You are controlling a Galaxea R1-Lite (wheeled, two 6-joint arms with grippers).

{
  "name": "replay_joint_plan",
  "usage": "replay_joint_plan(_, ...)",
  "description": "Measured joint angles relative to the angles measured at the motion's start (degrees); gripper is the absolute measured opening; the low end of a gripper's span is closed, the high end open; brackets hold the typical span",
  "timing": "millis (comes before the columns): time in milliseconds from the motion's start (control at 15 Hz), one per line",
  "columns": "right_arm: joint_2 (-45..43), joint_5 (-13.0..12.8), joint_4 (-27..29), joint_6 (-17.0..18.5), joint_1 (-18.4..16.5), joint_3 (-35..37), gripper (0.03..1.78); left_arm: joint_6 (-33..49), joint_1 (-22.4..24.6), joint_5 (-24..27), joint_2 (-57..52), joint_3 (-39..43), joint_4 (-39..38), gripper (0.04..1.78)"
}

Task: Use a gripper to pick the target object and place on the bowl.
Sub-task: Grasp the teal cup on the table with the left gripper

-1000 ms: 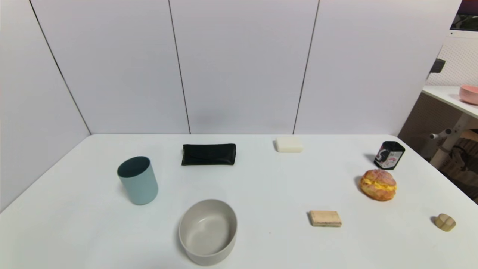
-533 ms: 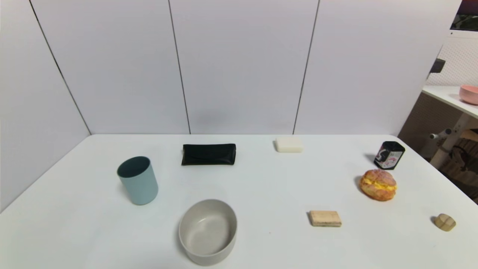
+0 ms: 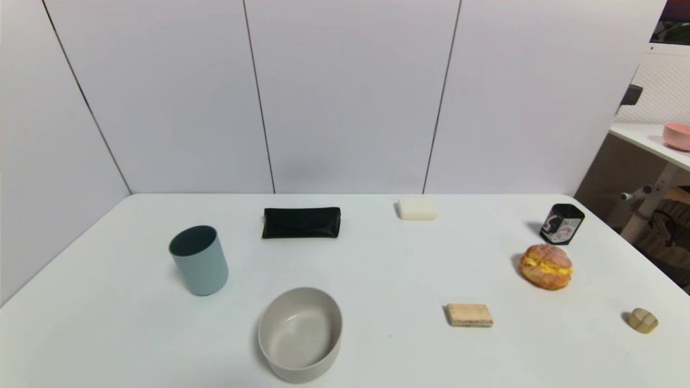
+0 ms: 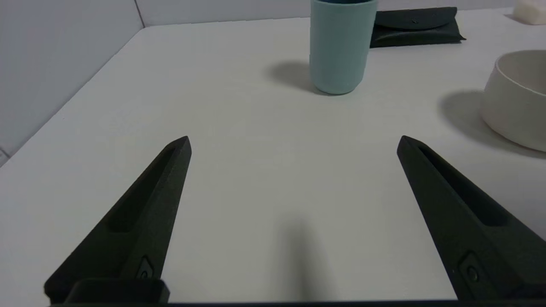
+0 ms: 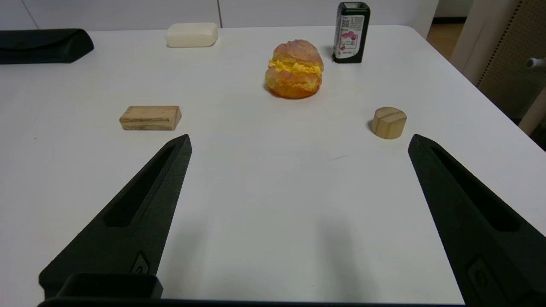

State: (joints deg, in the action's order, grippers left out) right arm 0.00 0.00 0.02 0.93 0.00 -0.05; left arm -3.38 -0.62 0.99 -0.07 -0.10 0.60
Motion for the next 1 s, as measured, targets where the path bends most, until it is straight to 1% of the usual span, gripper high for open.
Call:
replay_joint_plan(267, 0.00, 0.00, -0.02, 0.00, 0.00, 0.00, 1.75, 3.35, 0.00, -1.01, 0.00, 0.00, -0.27, 1.71)
replay_joint_plan(400, 0.00, 0.00, -0.02, -0.02, 0.00, 0.00, 1.75, 3.40, 0.00, -1.17, 0.73, -0.12, 0.06, 1.71)
replay_joint_plan(533, 0.00, 0.00, -0.02, 0.00, 0.00, -0.02, 1.75, 2.39, 0.00, -0.74, 2.71, -1.90, 0.66, 1.71)
replay_joint_plan(800, 0.00, 0.00, 0.00, 0.00, 0.00, -0.02, 1.75, 0.44, -0.72, -0.57, 12.71, -9.63, 3.21, 1.71)
replay_joint_plan(1000, 0.00, 0.00, -0.02, -0.02, 0.00, -0.02, 1.75, -0.17, -2.29, -0.63, 24.47, -15.58, 3.45, 1.71)
